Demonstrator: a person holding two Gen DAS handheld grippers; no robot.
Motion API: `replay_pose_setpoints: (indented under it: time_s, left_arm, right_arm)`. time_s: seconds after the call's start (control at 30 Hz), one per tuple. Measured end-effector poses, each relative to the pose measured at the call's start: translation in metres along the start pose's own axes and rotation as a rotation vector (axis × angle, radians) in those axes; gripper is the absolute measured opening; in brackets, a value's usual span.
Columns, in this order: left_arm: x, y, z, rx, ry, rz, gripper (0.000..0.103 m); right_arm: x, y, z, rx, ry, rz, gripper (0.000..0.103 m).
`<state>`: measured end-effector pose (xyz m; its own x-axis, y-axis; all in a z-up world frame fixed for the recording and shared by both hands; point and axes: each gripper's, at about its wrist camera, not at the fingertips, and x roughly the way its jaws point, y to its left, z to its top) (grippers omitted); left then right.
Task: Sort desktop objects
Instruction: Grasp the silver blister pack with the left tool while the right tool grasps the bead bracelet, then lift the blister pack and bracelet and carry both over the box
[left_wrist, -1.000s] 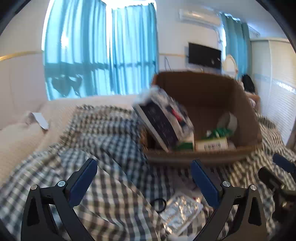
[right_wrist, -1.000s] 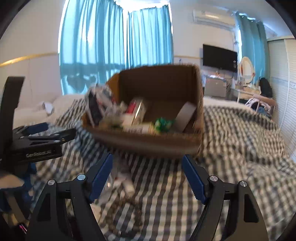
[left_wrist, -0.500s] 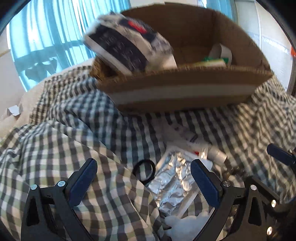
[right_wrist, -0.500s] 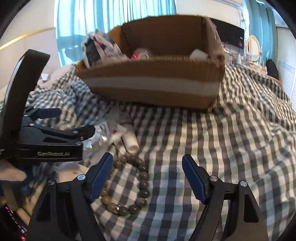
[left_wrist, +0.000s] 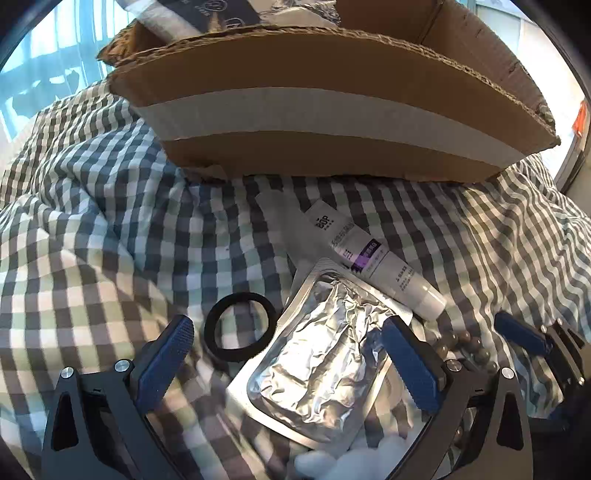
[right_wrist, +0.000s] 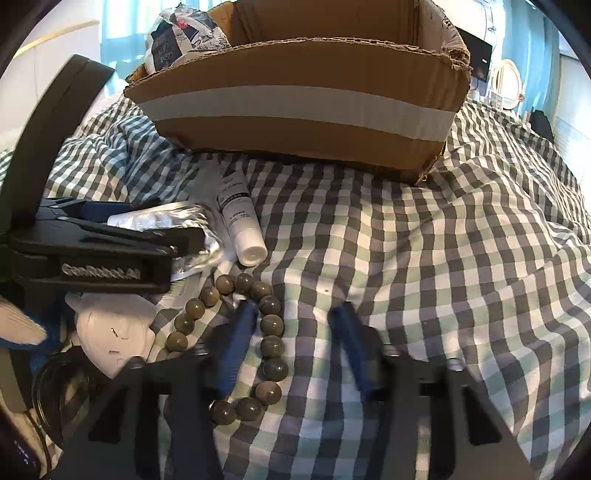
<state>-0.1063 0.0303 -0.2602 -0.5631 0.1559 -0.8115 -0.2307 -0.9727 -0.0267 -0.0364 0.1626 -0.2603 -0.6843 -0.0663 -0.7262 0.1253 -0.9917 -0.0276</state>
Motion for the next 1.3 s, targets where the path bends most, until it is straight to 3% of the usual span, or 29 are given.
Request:
replay_pose_setpoints:
  time_s: [0.1,0.17,0.27,0.33,0.47,0.53,0.7,0.8,0.97,1.3]
  left_arm:
    - [0.001,-0.012,-0.002,0.047,0.014,0.022,0.1]
    - [-0.003,-0.022,-0.004,0.07,0.036,-0.026,0.074]
    - [-0.014,-0.036,-0.01,0.133,0.025,0.002,0.058]
    - [-0.021,-0.037,-0.013,0.12,0.033,-0.038,0.04]
    - [-0.036,-0.042,-0.018,0.122,0.023,-0.048,0.03]
    - [-0.044,-0.046,-0.019,0.131,0.001,-0.038,0.018]
    - [-0.071,-0.05,-0.021,0.103,-0.042,-0.02,0.012]
    - [-0.083,-0.025,-0.007,0.017,-0.056,-0.064,0.011]
    - [-0.108,-0.018,0.012,0.014,-0.146,-0.036,0.01]
    - [-0.152,-0.008,0.06,0.0,-0.315,-0.052,0.01]
  right_arm:
    - [-0.005,0.0,0.0,-0.002,-0.017,-0.003,0.013]
    - [-0.008,-0.003,0.001,0.009,-0.022,0.007,0.011]
    - [-0.019,-0.007,0.002,0.016,-0.05,0.028,0.011]
    - [-0.022,-0.001,0.005,0.004,-0.068,0.034,0.011]
    - [-0.039,0.002,0.008,-0.005,-0.117,0.042,0.011]
    - [-0.048,0.001,0.011,0.003,-0.143,0.046,0.011]
    - [-0.067,-0.005,0.02,0.021,-0.201,0.058,0.011]
    - [-0.079,-0.002,0.025,0.012,-0.239,0.062,0.011]
    - [-0.097,-0.001,0.038,0.008,-0.307,0.068,0.011]
    - [-0.118,-0.003,0.091,-0.031,-0.417,0.068,0.011]
